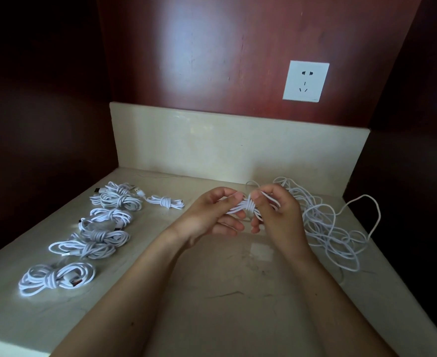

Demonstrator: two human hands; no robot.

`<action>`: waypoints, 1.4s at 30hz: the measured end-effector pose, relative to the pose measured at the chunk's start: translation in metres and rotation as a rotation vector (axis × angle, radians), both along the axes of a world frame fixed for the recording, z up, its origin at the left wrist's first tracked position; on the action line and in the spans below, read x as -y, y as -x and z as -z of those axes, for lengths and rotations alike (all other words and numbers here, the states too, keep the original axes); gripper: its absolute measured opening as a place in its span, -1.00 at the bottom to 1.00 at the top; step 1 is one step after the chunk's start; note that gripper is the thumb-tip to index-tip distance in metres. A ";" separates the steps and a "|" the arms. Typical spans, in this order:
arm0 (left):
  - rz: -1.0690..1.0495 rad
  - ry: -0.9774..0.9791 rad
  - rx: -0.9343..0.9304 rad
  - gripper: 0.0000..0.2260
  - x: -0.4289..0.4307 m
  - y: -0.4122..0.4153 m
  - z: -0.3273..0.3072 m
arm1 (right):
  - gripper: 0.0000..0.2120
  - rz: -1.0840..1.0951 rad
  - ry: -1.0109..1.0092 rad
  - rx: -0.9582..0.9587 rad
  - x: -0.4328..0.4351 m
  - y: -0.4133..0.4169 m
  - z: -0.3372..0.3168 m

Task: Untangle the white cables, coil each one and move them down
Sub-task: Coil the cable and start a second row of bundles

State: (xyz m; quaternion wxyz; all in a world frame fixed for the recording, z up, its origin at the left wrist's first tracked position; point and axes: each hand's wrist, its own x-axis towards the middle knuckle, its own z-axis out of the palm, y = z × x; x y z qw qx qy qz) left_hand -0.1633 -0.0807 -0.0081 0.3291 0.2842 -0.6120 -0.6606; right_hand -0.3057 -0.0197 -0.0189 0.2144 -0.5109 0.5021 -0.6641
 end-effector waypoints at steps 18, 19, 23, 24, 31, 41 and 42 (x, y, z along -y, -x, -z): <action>0.218 0.040 -0.164 -0.98 0.006 -0.012 -0.001 | -0.92 -0.319 -0.322 0.343 -0.008 0.011 -0.013; 0.210 0.039 -0.201 -0.98 0.005 -0.011 -0.001 | -0.90 -0.339 -0.323 0.358 -0.007 0.010 -0.012; 0.104 0.037 -0.333 -0.96 0.006 -0.006 -0.001 | -0.67 -0.357 -0.312 0.237 -0.004 0.002 -0.002; 0.067 0.052 -0.364 -0.97 0.006 -0.004 0.000 | -0.72 -0.324 -0.312 0.174 -0.003 -0.002 0.002; -0.360 0.453 -0.173 -0.86 0.013 0.000 0.007 | -0.78 -0.156 -0.193 -0.468 -0.002 -0.021 0.010; -0.178 0.743 0.158 -0.91 0.023 -0.006 0.019 | -0.88 0.328 -0.054 -0.710 -0.007 0.005 -0.002; -0.120 0.709 0.154 -0.90 0.020 -0.006 0.017 | -0.87 0.327 -0.058 -0.668 -0.006 0.009 -0.002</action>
